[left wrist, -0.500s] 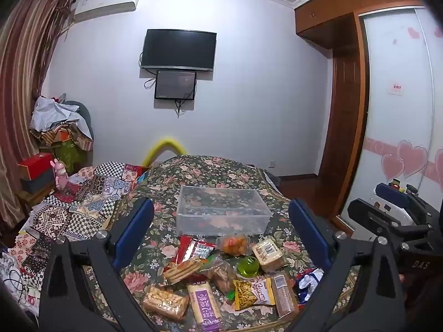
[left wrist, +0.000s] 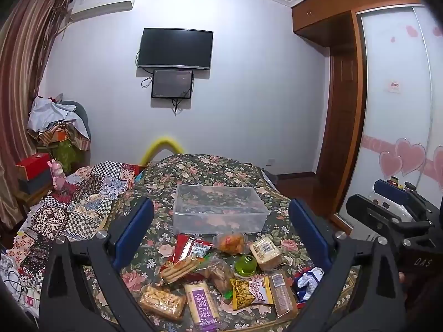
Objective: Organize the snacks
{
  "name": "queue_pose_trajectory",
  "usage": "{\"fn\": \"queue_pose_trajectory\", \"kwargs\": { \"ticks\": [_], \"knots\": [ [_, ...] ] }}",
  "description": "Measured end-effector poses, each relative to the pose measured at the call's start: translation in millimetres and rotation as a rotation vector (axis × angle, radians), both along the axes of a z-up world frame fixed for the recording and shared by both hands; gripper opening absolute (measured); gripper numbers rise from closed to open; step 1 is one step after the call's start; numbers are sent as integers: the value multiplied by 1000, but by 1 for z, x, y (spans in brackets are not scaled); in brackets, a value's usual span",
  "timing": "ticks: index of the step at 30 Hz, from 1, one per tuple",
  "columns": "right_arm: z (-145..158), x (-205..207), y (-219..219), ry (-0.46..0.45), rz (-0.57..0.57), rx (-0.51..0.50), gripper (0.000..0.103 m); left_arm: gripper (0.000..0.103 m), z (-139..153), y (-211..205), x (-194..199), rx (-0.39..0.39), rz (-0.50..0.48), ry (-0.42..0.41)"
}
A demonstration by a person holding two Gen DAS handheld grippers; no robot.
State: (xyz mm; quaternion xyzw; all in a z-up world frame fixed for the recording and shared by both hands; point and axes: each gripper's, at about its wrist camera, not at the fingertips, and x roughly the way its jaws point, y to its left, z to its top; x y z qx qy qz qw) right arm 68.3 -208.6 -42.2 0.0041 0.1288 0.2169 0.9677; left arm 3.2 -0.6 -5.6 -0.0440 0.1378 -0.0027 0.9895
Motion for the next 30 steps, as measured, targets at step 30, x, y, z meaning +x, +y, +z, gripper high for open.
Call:
{"fn": "queue_pose_trajectory", "kwargs": {
  "ticks": [30],
  "knots": [
    [-1, 4, -3, -13, -5, 5, 103, 99, -2, -1, 1, -3, 3, 8]
  ]
}}
